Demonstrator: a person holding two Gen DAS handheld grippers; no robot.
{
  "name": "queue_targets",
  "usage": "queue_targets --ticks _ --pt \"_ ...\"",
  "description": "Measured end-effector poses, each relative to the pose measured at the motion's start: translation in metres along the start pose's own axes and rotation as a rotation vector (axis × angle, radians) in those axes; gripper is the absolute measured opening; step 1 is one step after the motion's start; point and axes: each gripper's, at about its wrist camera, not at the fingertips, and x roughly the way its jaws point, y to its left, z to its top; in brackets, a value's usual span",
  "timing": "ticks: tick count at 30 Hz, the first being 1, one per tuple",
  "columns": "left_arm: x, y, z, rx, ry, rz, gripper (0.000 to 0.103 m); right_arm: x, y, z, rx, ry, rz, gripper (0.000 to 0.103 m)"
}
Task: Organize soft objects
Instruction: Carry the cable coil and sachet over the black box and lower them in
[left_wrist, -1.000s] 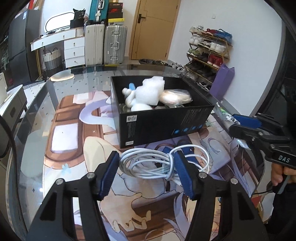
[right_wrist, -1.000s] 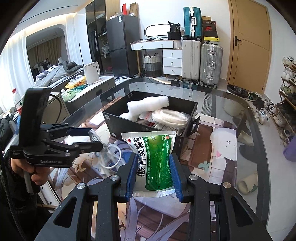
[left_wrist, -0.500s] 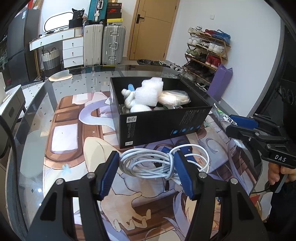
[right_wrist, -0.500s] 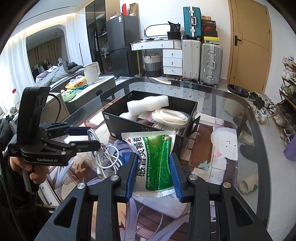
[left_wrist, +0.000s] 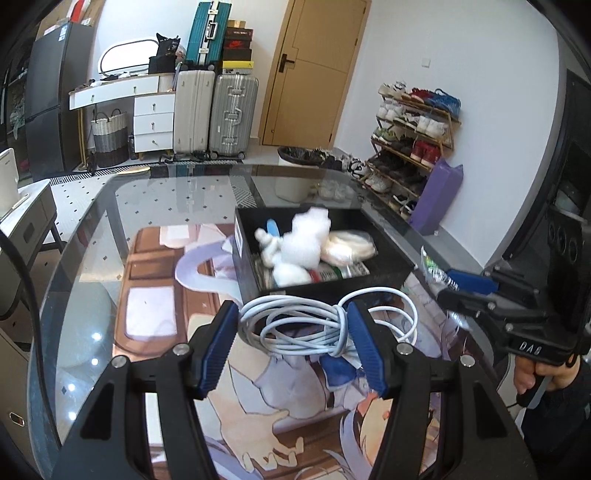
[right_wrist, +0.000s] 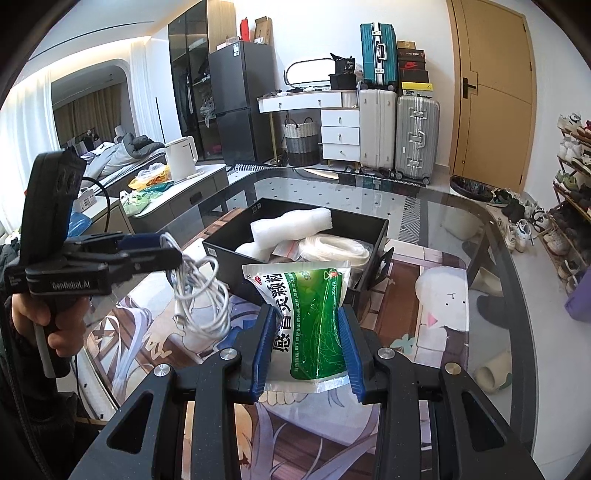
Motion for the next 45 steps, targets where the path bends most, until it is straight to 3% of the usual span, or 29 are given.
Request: queue_targets --ticks 23,28,45 --pt "0.043 0.003 0.051 -0.04 -0.082 0.037 0.061 0.035 -0.021 0.049 0.052 -0.057 -0.036 0.035" --pt "0.055 0.009 0.051 -0.069 -0.1 0.061 0.061 0.047 -0.028 0.057 0.072 -0.061 -0.035 0.035" --pt "0.075 -0.008 0.035 0.034 -0.061 0.089 0.061 0.088 -0.036 0.061 0.121 -0.029 -0.022 0.035"
